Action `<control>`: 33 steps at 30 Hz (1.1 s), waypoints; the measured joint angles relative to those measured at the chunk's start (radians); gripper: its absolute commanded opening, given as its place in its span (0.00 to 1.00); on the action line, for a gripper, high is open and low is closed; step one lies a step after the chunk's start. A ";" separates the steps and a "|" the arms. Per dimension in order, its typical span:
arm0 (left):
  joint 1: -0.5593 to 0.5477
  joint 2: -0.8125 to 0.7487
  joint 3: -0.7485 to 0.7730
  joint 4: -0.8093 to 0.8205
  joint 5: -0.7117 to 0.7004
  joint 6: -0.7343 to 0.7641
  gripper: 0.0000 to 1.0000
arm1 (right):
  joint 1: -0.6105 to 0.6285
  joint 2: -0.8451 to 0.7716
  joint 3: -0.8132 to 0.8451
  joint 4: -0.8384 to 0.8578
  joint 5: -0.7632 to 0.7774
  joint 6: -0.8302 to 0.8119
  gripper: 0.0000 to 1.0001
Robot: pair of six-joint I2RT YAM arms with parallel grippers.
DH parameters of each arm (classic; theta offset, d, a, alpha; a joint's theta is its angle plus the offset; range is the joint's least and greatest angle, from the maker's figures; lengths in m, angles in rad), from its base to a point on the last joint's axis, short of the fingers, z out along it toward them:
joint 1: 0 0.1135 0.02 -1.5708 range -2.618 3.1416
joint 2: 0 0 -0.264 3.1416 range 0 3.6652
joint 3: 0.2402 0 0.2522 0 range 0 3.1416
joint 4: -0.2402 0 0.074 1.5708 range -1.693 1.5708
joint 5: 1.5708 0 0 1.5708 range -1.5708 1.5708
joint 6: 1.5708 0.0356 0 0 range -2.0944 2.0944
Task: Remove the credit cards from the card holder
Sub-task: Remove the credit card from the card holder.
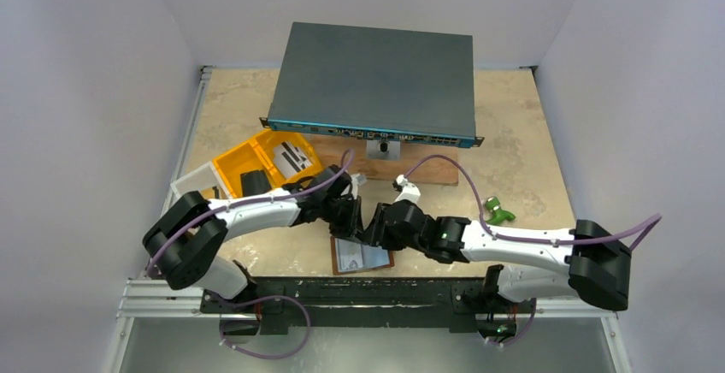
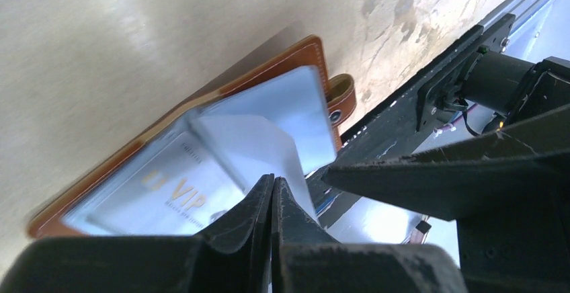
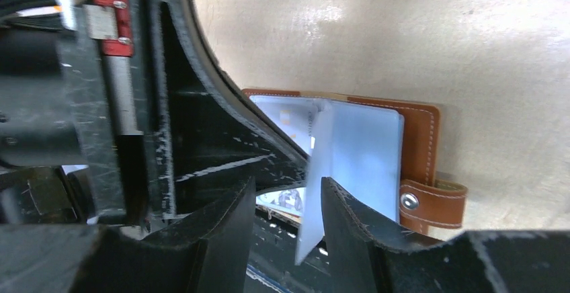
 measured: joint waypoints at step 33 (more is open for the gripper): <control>-0.033 -0.177 -0.026 -0.146 -0.185 -0.022 0.04 | 0.004 0.077 0.008 -0.008 -0.024 -0.096 0.40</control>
